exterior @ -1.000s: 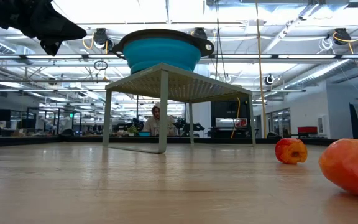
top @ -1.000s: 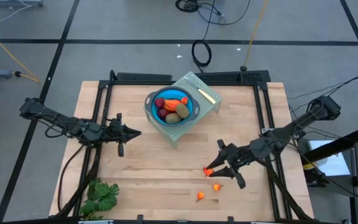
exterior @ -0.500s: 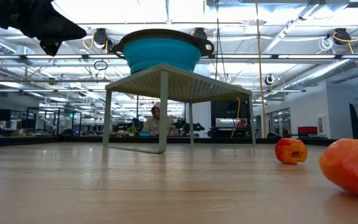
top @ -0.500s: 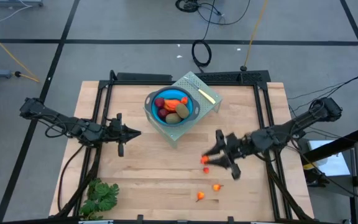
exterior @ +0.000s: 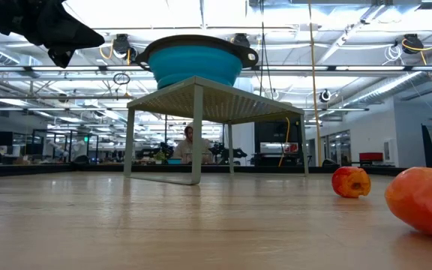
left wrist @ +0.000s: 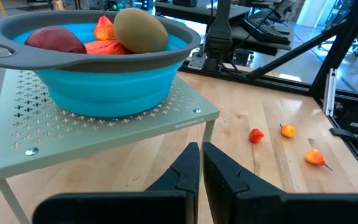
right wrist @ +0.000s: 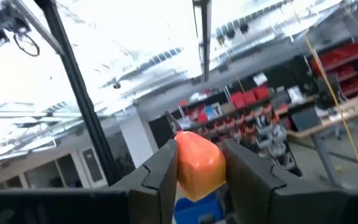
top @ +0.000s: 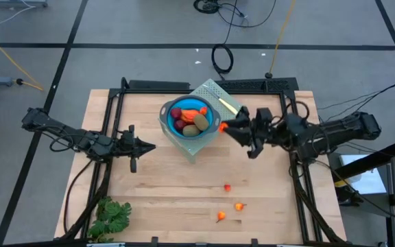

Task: Pick & Place Fruit
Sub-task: Put the peach into the collapsible colander on the shelf

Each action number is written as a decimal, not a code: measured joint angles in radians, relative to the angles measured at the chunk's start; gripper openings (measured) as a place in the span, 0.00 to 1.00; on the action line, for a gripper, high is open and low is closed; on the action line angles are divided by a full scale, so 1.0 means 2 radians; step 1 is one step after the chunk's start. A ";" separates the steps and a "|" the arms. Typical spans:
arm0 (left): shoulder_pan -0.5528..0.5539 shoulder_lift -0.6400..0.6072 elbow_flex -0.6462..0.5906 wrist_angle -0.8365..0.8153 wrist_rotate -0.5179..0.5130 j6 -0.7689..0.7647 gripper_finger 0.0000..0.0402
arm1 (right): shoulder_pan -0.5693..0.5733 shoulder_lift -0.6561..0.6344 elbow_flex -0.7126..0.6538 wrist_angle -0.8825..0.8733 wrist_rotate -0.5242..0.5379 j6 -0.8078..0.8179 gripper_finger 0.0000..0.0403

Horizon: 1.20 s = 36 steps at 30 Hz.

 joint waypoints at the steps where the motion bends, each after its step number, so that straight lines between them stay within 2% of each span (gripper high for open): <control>1: 0.000 0.000 0.000 0.000 0.000 0.001 0.05 | -0.008 0.000 0.000 0.008 -0.004 0.000 0.28; 14: 0.000 0.000 0.000 0.003 -0.001 0.000 0.05 | -0.087 0.007 0.000 0.025 -0.029 0.000 0.28; 17: 0.000 0.000 0.000 0.003 -0.004 0.000 0.05 | -0.098 0.010 0.000 0.018 -0.050 -0.006 0.28; 23: 0.000 0.000 0.000 0.003 -0.005 0.001 0.05 | -0.113 0.029 0.001 -0.013 -0.052 -0.101 0.28; 27: 0.000 0.000 0.000 0.003 -0.005 0.000 0.05 | -0.125 0.052 0.035 -0.094 -0.053 -0.160 0.28; 32: 0.000 0.000 0.000 0.003 -0.005 -0.001 0.05 | -0.144 0.094 0.121 -0.243 -0.053 -0.240 0.28; 36: 0.000 0.000 0.000 0.003 -0.005 0.000 0.05 | -0.157 0.129 0.175 -0.318 -0.053 -0.291 0.28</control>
